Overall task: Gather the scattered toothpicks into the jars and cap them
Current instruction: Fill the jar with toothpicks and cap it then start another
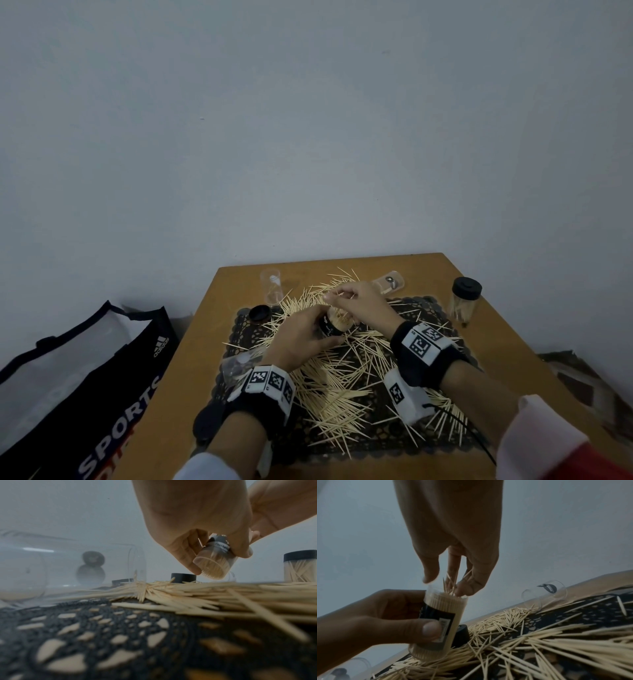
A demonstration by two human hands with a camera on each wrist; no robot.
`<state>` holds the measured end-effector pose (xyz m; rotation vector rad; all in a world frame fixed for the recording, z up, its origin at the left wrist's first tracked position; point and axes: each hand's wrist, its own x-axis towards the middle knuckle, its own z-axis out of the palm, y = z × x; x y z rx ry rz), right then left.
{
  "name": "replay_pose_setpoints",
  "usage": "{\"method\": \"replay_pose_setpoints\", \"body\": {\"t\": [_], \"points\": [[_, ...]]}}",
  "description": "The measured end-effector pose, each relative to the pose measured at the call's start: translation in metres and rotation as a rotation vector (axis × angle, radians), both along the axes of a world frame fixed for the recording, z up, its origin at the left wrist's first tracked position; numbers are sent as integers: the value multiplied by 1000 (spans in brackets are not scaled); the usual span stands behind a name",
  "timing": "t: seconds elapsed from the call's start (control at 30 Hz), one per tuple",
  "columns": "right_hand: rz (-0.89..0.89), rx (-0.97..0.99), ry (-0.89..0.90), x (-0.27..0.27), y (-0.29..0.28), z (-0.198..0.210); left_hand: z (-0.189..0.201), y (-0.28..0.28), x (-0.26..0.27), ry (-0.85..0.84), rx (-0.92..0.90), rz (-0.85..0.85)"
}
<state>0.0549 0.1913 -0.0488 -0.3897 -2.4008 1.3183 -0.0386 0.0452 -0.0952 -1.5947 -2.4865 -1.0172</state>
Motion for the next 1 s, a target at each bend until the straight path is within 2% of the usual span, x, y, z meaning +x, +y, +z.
{"method": "replay_pose_setpoints", "body": {"t": [0.17, 0.33, 0.4, 0.57, 0.87, 1.0], "points": [[1, 20, -7, -2, -2, 3, -1, 0, -1, -1, -15, -9], [-40, -227, 70, 0, 0, 5, -1, 0, -1, -35, 28, 7], [-67, -255, 80, 3, 3, 5, 0, 0, -1, -51, 39, 17], [-110, -45, -3, 6, 10, 2, 1, 0, 1, -45, 34, 23], [-17, -34, -166, 9, 19, 6, 3, -1, 2, -17, 45, 41], [-46, 25, -113, 9, 18, 10, 3, -1, 2, -18, 41, 30]]}}
